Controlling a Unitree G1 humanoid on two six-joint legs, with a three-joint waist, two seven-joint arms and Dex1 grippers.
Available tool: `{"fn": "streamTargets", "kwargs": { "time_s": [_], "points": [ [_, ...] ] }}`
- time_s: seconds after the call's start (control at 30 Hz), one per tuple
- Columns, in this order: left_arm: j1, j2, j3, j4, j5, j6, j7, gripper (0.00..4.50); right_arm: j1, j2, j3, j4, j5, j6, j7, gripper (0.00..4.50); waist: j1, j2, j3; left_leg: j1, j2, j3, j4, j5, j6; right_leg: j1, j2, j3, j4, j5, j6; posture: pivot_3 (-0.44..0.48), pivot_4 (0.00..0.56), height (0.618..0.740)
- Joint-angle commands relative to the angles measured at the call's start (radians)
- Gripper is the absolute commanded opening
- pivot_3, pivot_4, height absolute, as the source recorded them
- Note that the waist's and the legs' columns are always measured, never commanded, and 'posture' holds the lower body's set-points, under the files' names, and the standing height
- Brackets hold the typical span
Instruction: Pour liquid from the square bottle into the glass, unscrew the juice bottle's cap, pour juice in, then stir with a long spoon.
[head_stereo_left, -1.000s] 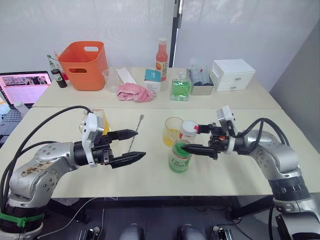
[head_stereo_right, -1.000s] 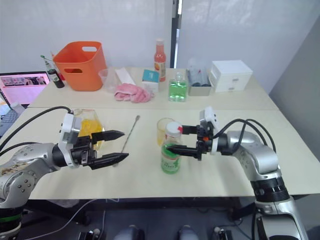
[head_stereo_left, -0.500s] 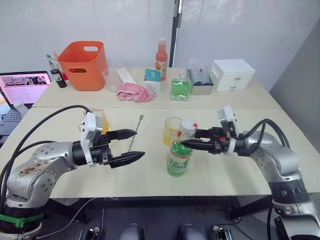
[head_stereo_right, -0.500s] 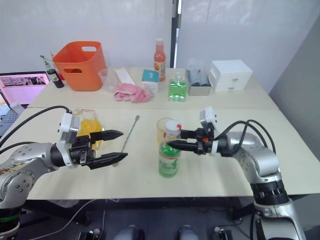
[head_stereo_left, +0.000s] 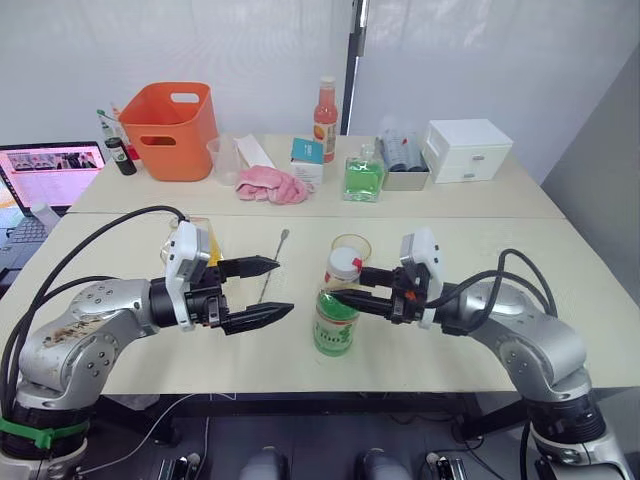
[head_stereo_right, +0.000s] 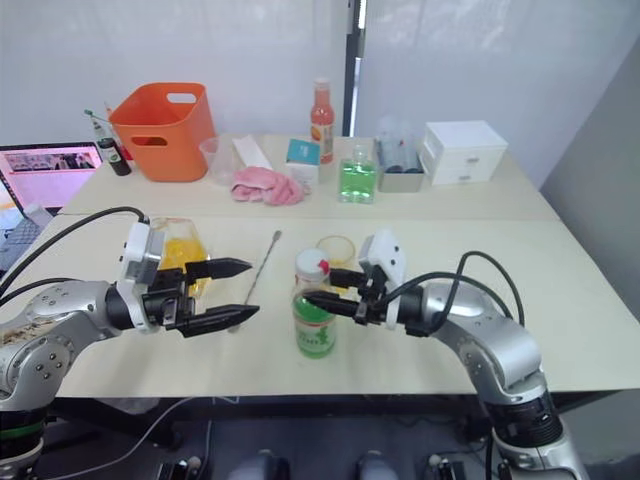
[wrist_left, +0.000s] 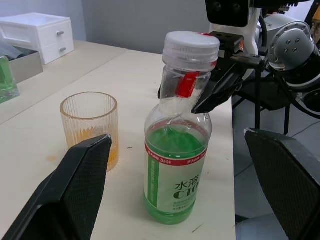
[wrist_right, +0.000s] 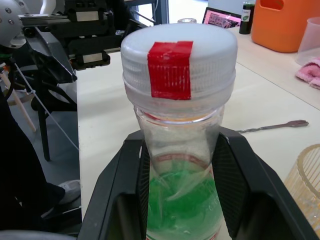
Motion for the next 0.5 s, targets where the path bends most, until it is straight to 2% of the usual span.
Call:
{"fn": "streamTargets", "kwargs": {
  "time_s": [0.03, 0.3, 0.5],
  "points": [
    [-0.025, 0.003, -0.002, -0.002, 0.003, -0.019, -0.016, 4.50, 0.007, -0.011, 0.006, 0.011, -0.031, -0.037, 0.014, 1.26, 0.000, 0.000, 0.000, 0.000, 0.000, 0.000, 0.000, 0.000, 0.000, 0.000, 0.000, 0.000, 0.000, 0.000, 0.000, 0.000, 0.150, 0.715],
    [-0.047, 0.009, -0.021, 0.008, 0.014, -0.020, -0.038, 4.50, -0.002, -0.012, 0.018, 0.057, -0.068, -0.081, 0.025, 1.26, -0.001, 0.000, 0.000, 0.001, 0.000, 0.000, 0.000, 0.000, 0.000, 0.001, 0.000, 0.000, 0.000, 0.000, 0.000, 0.000, 0.150, 0.715],
    [-0.035, 0.005, -0.030, 0.037, 0.045, -0.057, -0.086, 4.50, 0.014, -0.015, 0.026, 0.025, -0.068, -0.072, 0.006, 1.25, 0.000, 0.000, 0.000, 0.001, 0.000, 0.001, 0.000, 0.000, 0.000, 0.001, 0.000, 0.000, 0.000, 0.000, 0.000, 0.000, 0.150, 0.715]
  ]
}}
